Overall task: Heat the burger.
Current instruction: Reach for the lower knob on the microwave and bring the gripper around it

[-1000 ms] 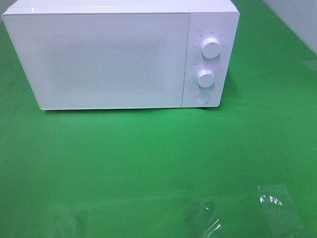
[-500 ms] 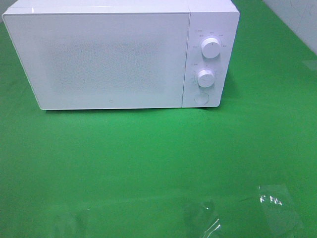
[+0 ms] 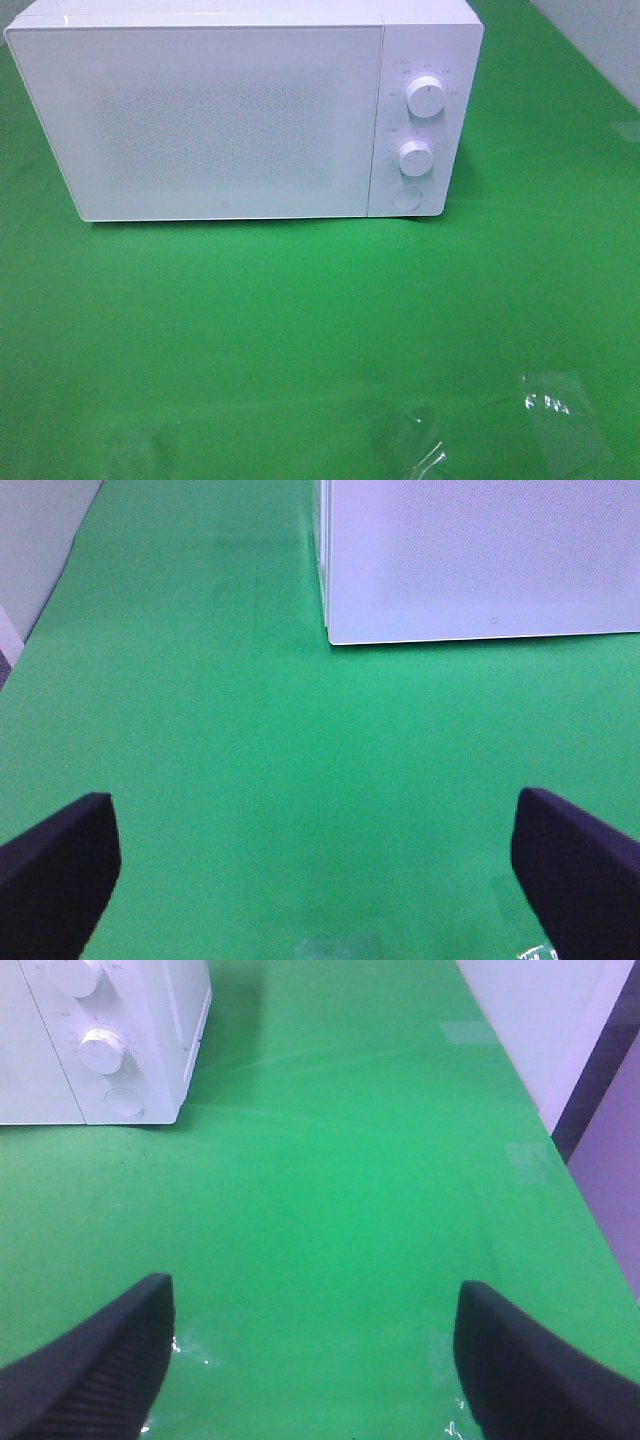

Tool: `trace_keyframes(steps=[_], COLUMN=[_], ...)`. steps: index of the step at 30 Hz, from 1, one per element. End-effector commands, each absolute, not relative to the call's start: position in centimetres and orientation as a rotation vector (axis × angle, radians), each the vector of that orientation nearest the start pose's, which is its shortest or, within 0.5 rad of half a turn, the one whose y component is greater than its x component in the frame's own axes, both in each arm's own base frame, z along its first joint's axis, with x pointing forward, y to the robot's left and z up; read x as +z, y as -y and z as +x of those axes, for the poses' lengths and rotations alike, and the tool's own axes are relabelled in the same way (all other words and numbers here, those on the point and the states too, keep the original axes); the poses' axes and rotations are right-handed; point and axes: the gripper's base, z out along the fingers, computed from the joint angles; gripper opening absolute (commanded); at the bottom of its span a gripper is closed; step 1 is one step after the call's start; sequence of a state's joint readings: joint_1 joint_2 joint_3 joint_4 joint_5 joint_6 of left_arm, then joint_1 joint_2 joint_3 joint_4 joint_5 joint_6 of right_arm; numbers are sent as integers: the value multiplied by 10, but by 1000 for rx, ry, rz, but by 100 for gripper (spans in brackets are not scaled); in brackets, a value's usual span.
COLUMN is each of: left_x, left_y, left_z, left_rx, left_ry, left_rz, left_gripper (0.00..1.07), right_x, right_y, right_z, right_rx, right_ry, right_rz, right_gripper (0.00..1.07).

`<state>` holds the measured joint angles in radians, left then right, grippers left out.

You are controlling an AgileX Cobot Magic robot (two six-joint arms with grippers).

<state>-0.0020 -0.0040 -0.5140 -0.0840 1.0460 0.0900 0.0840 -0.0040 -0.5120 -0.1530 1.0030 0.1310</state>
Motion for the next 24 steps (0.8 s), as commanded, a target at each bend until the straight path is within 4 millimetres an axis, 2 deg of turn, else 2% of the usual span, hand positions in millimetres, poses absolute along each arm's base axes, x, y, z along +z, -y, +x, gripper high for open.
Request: trace_keyframes(steps=[1, 5, 9, 12, 14, 21, 23, 24], left_x=[282, 282, 282, 282, 282, 282, 282, 282], left_y=[6, 6, 6, 6, 6, 6, 6, 6], left_z=[-10, -10, -10, -10, -10, -10, -10, -10], left_rx=[-38, -38, -38, -38, -38, -38, -38, -38], left_ry=[-1977, -1977, -1977, -1977, -1977, -1977, -1977, -1977], left_rz=[90, 90, 90, 90, 90, 90, 90, 90], left_gripper=[100, 100, 100, 100, 100, 100, 100, 100], right_x=[297, 306, 315, 317, 320, 325, 327, 327], right_y=[12, 11, 9, 8, 6, 4, 2, 2], right_z=[-6, 0, 15, 21, 34, 49, 63, 63], right_rx=[-21, -7, 9, 14, 14, 18, 24, 24], right_ry=[-1896, -1841, -1807, -1807, -1808, -1797, -1789, -1789], right_rz=[64, 66, 63, 65, 54, 41, 30, 30], right_gripper=[73, 73, 73, 73, 73, 73, 73, 73])
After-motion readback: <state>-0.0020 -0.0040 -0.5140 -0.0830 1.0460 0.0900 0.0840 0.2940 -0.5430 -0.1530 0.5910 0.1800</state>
